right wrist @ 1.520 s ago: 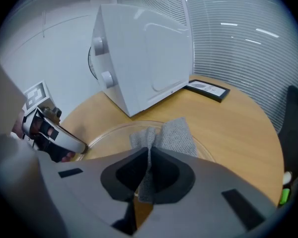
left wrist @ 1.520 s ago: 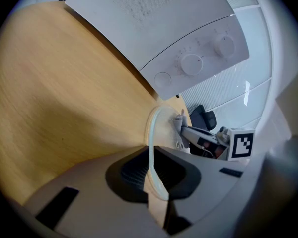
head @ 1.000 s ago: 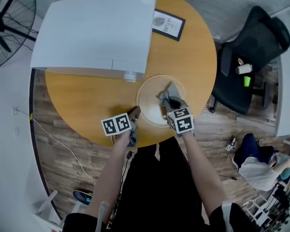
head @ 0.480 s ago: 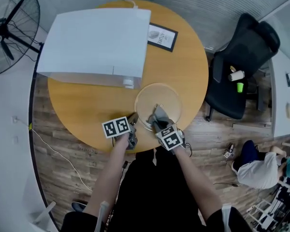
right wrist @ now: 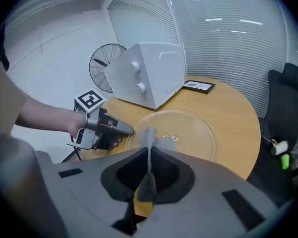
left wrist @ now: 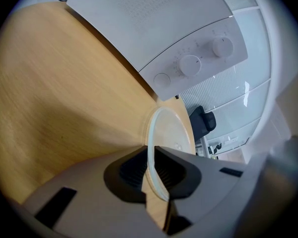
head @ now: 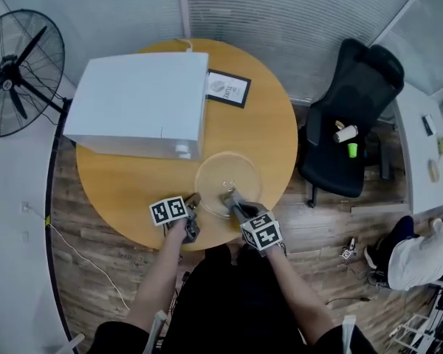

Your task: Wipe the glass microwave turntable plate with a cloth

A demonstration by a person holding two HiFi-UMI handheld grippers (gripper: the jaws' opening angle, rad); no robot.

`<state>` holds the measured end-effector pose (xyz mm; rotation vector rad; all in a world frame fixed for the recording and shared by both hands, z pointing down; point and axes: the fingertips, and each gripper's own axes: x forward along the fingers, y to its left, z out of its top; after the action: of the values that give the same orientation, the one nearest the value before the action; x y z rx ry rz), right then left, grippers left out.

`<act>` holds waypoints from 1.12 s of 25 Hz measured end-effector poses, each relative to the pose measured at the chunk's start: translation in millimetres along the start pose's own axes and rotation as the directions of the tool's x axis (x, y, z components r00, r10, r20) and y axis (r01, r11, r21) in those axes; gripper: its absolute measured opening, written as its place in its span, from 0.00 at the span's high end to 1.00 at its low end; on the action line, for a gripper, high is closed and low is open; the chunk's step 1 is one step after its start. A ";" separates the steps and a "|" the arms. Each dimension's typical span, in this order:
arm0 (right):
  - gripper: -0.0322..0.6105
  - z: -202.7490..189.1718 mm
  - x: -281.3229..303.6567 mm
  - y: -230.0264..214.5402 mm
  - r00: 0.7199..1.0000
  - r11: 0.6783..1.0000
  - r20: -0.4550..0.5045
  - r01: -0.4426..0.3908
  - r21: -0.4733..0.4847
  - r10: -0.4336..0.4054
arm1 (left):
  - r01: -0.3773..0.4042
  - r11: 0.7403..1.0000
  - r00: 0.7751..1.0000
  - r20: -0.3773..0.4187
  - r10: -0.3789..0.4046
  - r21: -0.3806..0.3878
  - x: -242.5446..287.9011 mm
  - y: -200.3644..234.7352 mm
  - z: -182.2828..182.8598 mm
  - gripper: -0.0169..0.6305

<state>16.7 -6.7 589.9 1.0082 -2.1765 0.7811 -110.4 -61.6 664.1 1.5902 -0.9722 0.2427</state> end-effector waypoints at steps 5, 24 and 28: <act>0.91 5.7 -36.6 -10.0 0.997 0.999 0.072 -0.028 0.015 0.027 | -0.079 0.997 0.997 0.022 0.078 0.026 -10.5 2.8 -1.1 0.90; 0.91 70.6 -190.9 -28.7 0.887 0.976 0.414 -0.219 -0.010 0.203 | -0.078 0.948 0.906 0.420 -0.062 0.308 -123.9 -195.0 -21.0 0.95; 0.91 89.0 -223.4 -28.1 0.852 0.971 0.472 -0.235 -0.042 0.227 | -0.083 0.914 0.869 0.477 -0.129 0.398 -149.9 -245.7 -25.4 0.96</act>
<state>132.0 14.1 378.1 1.0401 -2.7604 0.7118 -25.4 17.1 399.4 2.1108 -1.3601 0.0090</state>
